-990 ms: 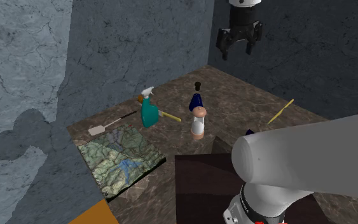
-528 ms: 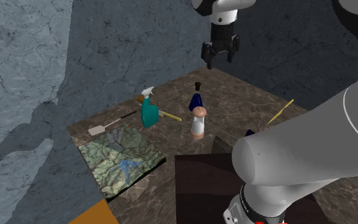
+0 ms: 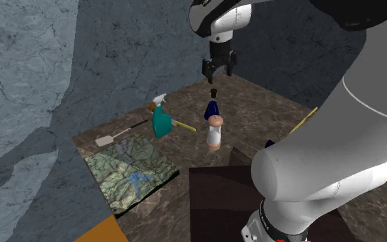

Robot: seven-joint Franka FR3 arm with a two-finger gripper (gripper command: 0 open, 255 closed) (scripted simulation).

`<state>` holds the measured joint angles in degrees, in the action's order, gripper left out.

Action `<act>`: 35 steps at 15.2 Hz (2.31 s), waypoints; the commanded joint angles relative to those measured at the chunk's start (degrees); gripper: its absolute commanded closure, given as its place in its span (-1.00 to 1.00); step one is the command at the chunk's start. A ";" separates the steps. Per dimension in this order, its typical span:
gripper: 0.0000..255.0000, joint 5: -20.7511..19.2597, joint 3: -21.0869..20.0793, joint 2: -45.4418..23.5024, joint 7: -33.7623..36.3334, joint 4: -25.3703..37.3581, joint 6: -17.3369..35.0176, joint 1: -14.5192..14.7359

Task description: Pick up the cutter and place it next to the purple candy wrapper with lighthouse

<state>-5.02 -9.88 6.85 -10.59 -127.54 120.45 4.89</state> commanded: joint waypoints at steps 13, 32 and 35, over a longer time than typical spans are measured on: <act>-1.00 -8.01 -3.33 -29.17 2.29 17.85 7.77 5.70; -1.00 -14.52 -3.11 -69.62 -2.57 60.75 1.76 18.53; -1.00 -14.72 -2.85 -71.22 -2.54 61.29 2.85 18.59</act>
<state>-19.70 -12.80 -63.64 -13.02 -66.96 123.26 23.39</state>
